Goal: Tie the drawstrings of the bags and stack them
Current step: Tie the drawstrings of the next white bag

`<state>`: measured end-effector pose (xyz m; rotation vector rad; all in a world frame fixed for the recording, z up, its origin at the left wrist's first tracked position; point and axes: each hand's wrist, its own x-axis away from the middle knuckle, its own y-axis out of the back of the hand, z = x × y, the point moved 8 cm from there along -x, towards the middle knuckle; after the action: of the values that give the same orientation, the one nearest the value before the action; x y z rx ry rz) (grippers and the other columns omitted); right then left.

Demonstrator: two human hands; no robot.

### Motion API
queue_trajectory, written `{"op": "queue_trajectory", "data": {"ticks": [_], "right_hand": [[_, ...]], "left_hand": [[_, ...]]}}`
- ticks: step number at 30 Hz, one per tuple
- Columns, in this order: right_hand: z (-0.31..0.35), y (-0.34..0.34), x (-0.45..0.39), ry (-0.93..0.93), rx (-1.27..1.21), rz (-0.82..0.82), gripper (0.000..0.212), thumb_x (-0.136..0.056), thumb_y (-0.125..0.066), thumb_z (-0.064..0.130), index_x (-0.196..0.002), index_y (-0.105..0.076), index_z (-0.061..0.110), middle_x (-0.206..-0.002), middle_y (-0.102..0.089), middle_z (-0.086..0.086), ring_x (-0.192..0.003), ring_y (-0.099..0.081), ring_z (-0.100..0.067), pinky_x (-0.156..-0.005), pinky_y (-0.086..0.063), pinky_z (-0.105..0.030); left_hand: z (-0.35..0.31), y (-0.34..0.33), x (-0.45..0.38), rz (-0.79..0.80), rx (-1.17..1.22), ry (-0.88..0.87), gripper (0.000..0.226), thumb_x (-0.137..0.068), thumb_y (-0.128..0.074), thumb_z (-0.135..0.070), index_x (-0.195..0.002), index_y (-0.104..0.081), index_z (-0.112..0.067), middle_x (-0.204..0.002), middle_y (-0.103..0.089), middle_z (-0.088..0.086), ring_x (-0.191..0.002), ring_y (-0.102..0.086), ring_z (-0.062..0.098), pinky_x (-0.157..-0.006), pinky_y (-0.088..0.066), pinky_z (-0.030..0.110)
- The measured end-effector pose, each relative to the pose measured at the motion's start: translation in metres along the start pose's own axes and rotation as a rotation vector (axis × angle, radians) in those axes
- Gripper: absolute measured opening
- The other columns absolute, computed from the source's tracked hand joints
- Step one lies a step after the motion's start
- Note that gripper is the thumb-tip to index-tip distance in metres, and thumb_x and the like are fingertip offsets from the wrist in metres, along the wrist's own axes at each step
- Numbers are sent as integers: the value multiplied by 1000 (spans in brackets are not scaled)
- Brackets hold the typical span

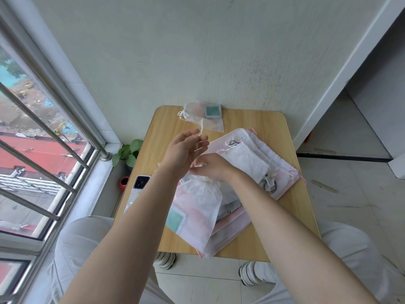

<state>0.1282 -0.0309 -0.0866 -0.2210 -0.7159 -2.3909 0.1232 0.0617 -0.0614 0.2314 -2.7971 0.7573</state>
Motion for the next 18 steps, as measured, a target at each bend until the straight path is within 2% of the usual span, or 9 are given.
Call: {"op": "queue_trajectory", "data": {"ticks": [2,4,7,10,14,16,18], "right_hand": [[2,2,1,-10,-18,-16,18,-90,-65,22,-73,-65,17,-64,-55,11,-58,-50,1,-55,-35,-14],[2,7,3,-3,-81,-48,18,-92,-60,17,-75,-65,14,-58,-52,4,-46,-42,-3,-49,-34,-16],[-5,18,3,-9,-218,-136,22,-94,-59,19,-73,-61,13,-61,-57,-4,-41,-40,-5,-44,-32,-16],[-10,30,2,-17,-320,-258,17,-93,-57,13,-80,-67,9,-58,-57,-3,-35,-39,-1,-41,-32,-12],[-18,41,1,-47,-334,-375,16,-89,-59,13,-89,-71,3,-58,-58,-1,-41,-43,-2,-52,-36,-16],[-20,44,2,-55,-318,-404,18,-90,-59,17,-91,-72,4,-59,-57,1,-46,-44,-4,-58,-38,-18],[-20,49,4,-58,-297,-417,19,-93,-57,21,-94,-71,7,-61,-57,2,-50,-46,-4,-61,-39,-19]], "left_hand": [[4,1,-1,-3,-28,11,24,-96,-55,-6,-120,-55,-8,-100,-72,13,-92,-69,26,-87,-55,35],[14,14,-3,-53,-127,60,33,-97,-56,-15,-130,-50,-13,-109,-72,13,-96,-69,28,-90,-52,39],[40,36,-2,-128,-259,250,37,-100,-49,-22,-133,-48,-5,-100,-69,15,-80,-67,28,-83,-51,40],[55,37,6,-58,-406,348,37,-93,-51,-17,-122,-58,4,-91,-69,15,-79,-67,26,-83,-49,37],[54,32,12,-4,-536,338,44,-69,-71,-23,-103,-71,4,-93,-71,14,-88,-61,26,-91,-49,42],[52,31,13,15,-628,328,47,-58,-79,-32,-90,-74,2,-87,-65,16,-81,-56,25,-82,-48,43],[53,31,14,17,-670,319,44,-56,-80,-33,-84,-74,1,-83,-63,14,-78,-54,24,-78,-44,39]]}}
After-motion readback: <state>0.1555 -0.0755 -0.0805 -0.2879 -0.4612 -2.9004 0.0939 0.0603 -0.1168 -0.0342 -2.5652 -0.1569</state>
